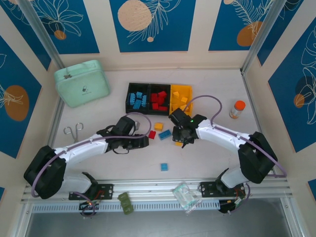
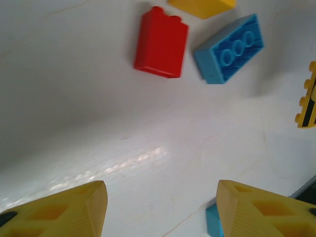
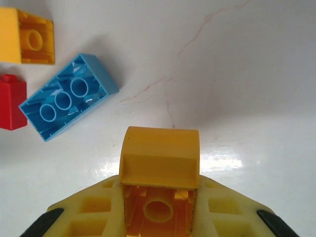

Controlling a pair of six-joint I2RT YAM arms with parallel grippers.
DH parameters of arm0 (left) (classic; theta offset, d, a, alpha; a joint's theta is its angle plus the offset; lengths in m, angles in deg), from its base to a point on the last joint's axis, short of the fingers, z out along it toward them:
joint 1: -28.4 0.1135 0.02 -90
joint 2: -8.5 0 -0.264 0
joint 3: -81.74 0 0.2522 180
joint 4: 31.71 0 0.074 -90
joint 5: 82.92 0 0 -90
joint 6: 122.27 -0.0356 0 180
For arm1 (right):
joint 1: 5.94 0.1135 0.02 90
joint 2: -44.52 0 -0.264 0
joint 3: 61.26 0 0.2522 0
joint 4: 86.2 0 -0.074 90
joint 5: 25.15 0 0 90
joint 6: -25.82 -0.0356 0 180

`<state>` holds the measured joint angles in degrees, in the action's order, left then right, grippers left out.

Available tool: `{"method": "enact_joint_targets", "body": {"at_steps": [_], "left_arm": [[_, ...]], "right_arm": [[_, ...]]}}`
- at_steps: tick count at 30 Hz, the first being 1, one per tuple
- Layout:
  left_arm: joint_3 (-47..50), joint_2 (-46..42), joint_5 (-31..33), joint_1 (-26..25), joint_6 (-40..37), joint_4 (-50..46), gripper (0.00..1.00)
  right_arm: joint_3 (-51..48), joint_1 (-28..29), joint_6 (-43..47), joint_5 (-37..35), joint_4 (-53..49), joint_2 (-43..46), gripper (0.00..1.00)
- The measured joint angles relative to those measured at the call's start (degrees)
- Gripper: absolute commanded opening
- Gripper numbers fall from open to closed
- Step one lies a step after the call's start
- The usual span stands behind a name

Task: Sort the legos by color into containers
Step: Pick up the lego from the bottom-center of the table, then place the lego in the container.

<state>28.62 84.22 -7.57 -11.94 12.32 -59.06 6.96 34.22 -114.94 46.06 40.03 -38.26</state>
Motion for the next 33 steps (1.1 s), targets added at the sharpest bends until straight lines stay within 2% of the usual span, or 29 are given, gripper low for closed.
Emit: {"method": "enact_joint_targets", "body": {"at_steps": [5, 11, 19, 28, 33], "left_arm": [[-3.0, 2.9, -0.8, -1.4, 0.0, 2.6, 0.6], [-4.9, 4.4, -1.5, -2.1, 0.2, 4.6, 0.6], [-6.2, 5.0, -1.8, -2.1, 0.2, 5.1, 0.6], [-6.2, 5.2, -1.9, -2.1, 0.2, 5.0, 0.6], [-6.2, 5.9, -1.8, -2.1, 0.2, 5.0, 0.6]], "right_arm": [[3.6, -5.5, 4.1, -0.1, -1.5, 0.9, 0.21], [12.8, -11.6, 9.4, 0.6, -1.6, -1.7, 0.21], [27.3, -17.5, 14.8, 2.8, -1.3, -15.0, 0.21], [42.4, -19.6, 17.6, 4.4, -3.1, -30.4, 0.22], [47.4, -20.1, 18.0, 4.7, -4.2, -36.0, 0.23]]}}
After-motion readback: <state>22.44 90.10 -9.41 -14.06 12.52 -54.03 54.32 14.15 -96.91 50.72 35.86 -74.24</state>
